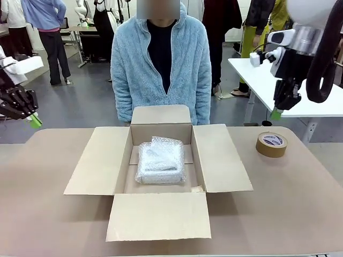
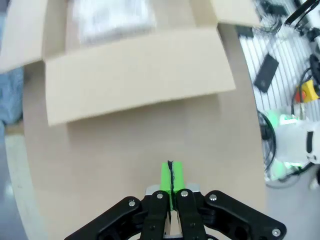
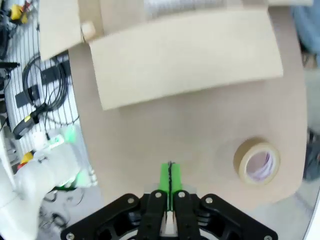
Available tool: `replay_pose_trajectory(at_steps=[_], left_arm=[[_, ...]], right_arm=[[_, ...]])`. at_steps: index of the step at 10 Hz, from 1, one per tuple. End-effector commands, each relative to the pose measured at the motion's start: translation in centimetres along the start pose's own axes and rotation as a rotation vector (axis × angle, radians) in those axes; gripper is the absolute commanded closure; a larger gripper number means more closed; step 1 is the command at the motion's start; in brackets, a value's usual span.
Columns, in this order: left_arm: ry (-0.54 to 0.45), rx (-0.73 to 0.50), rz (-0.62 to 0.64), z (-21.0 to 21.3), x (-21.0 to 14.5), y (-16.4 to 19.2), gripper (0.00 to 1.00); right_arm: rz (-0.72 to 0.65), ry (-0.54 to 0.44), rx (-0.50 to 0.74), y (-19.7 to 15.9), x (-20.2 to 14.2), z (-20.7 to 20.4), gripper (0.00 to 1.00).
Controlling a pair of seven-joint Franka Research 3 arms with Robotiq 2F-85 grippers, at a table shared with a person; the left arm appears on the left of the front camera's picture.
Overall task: Wrap the clocks to prevent damage.
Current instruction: Once the human has placed the objects inside and stepped back, release both hands from the side flaps of the Package Box.
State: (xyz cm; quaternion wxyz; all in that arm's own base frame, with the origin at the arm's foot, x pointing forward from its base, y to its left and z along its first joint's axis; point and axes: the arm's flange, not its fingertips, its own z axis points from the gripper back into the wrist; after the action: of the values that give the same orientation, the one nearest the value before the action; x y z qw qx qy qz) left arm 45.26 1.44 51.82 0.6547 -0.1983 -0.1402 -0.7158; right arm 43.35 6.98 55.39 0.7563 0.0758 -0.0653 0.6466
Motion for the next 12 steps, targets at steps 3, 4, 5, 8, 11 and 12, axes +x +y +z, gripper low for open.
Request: replay_pose_trajectory(at_steps=[3, 4, 5, 8, 11, 12], left_arm=[[-0.473, -0.218, -0.138, -1.8, -6.7, 6.2, 1.0], [-0.503, -0.219, -0.136, -2.5, -7.7, 6.7, 1.0], [-0.521, -0.205, -0.115, -3.6, -9.0, 7.1, 1.0], [-0.593, -0.076, 0.049, -6.0, -11.3, 6.0, 1.0], [-0.556, 0.086, 0.207, -7.3, -11.1, 1.5, 1.0], [-0.552, 0.072, 0.213, -7.9, -11.2, 0.8, 1.0]], right_arm=[[0.103, -0.586, 0.014, -1.7, -8.0, -5.2, 0.99], [0.05, -0.628, 0.01, -1.9, -9.5, -6.4, 0.99], [-0.019, -0.66, 0.033, -2.0, -11.5, -7.7, 0.99], [-0.139, -0.662, -0.003, -1.9, -14.2, -8.8, 0.99], [-0.108, -0.626, -0.037, -1.5, -12.7, -7.9, 0.99], [-0.102, -0.63, -0.036, -1.4, -12.5, -7.9, 0.99]])
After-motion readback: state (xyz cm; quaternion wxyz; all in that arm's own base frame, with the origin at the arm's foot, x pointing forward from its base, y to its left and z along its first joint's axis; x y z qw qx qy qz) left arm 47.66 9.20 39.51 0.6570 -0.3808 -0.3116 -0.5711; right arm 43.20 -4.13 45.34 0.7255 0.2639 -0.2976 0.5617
